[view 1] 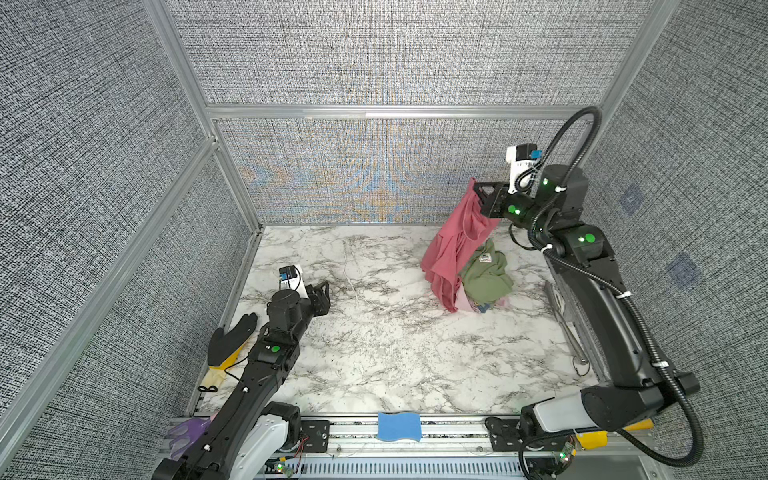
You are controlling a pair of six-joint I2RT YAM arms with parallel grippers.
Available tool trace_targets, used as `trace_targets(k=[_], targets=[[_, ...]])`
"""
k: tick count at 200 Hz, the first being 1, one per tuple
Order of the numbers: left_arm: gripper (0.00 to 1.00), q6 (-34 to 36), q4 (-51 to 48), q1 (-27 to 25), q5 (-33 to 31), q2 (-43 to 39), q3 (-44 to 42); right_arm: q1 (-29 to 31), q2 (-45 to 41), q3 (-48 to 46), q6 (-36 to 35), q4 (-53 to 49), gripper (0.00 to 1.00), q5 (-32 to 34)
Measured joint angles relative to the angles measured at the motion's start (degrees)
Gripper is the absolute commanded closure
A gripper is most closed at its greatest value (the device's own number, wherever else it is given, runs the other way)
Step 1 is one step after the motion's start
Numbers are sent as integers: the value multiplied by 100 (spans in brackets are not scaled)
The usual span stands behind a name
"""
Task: Pick out a specific cloth from the pile
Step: 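Lift the dark pink shirt out of the pile with the right gripper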
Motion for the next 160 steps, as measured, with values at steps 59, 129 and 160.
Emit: trace_targets(k=[59,129,160], targets=[[46,234,-629,0,-302,-35,717,396,179,1145,55,-284,100,-1062],[44,501,-1281,0,-597,-289,1335,1220,949,1873,-203,-903,100,-1246],[44,498,-1574,0,-599,-470,1552,1722,1486,2186,-323,-1010,100,-1244]])
